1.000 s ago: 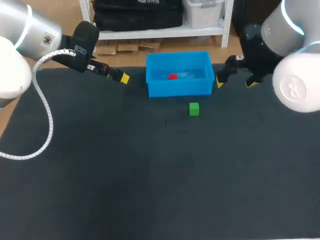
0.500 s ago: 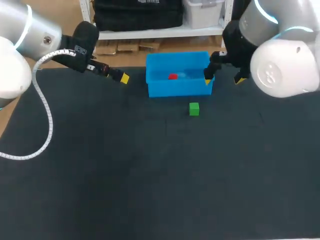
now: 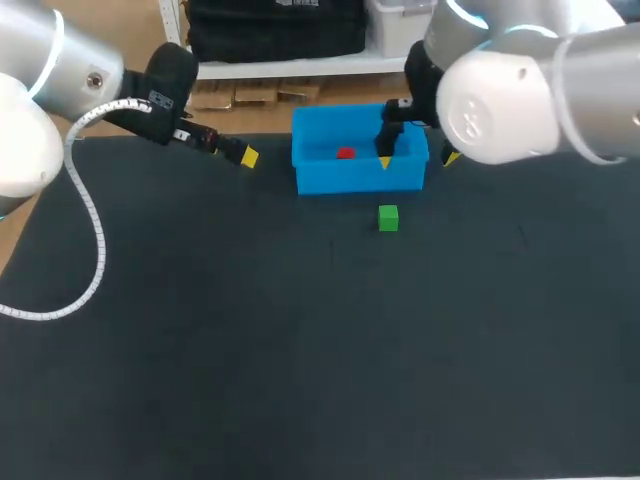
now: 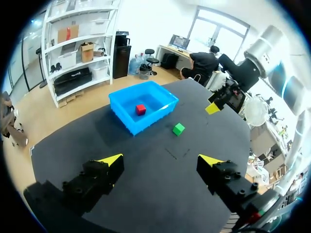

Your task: Use the left arm to pick the red cube and place it into the blue plastic box first, then use the right arm to grasp the green cube and put it into the same blue plastic box after the first action is fully finished.

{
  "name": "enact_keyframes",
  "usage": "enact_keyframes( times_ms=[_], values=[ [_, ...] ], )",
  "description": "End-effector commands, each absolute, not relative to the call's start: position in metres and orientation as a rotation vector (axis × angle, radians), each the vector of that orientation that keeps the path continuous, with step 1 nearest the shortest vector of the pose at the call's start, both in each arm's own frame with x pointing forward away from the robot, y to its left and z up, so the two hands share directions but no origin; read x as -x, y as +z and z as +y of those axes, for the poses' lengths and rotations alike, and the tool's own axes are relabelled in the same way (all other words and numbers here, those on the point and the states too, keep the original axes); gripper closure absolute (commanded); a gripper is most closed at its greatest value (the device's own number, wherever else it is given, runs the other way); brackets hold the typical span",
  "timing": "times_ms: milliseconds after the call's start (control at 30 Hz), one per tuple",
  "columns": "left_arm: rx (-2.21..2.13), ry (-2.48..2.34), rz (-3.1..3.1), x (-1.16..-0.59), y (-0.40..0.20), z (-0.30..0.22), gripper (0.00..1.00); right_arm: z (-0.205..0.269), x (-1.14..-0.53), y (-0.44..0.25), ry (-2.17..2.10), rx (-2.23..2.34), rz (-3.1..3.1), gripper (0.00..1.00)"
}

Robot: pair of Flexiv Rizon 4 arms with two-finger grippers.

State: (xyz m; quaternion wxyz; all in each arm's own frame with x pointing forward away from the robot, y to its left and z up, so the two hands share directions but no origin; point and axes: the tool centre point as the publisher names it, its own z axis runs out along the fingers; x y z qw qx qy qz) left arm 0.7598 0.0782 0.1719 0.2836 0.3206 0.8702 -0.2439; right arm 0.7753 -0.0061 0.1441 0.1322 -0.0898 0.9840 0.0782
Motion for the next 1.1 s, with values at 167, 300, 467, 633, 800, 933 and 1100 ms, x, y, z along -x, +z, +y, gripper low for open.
enact_keyframes(
  times_ms=[167, 300, 467, 633, 800, 933, 1100],
  values=[
    [-0.858, -0.656, 2.323, -0.759, 0.171, 0.079, 0.0, 0.012, -0.791, 0.138, 0.187, 0.217, 2.934, 0.0],
    [-0.858, -0.656, 2.323, -0.759, 0.171, 0.079, 0.0, 0.017, -0.794, 0.135, 0.182, 0.203, 2.944, 0.0],
    [-0.858, -0.656, 2.323, -0.759, 0.171, 0.079, 0.0, 0.019, -0.797, 0.13, 0.176, 0.169, 2.97, 0.0],
    [-0.858, -0.656, 2.323, -0.759, 0.171, 0.079, 0.0, 0.019, -0.799, 0.123, 0.172, 0.147, 2.988, 0.0],
    [-0.858, -0.656, 2.323, -0.759, 0.171, 0.079, 0.0, 0.019, -0.8, 0.118, 0.168, 0.138, 2.998, 0.0],
    [-0.858, -0.656, 2.323, -0.759, 0.171, 0.079, 0.0, 0.019, -0.801, 0.11, 0.164, 0.144, 3.006, 0.0],
    [-0.858, -0.656, 2.323, -0.759, 0.171, 0.079, 0.0, 0.019, -0.8, 0.102, 0.155, 0.149, 3.013, 0.0]
  ],
)
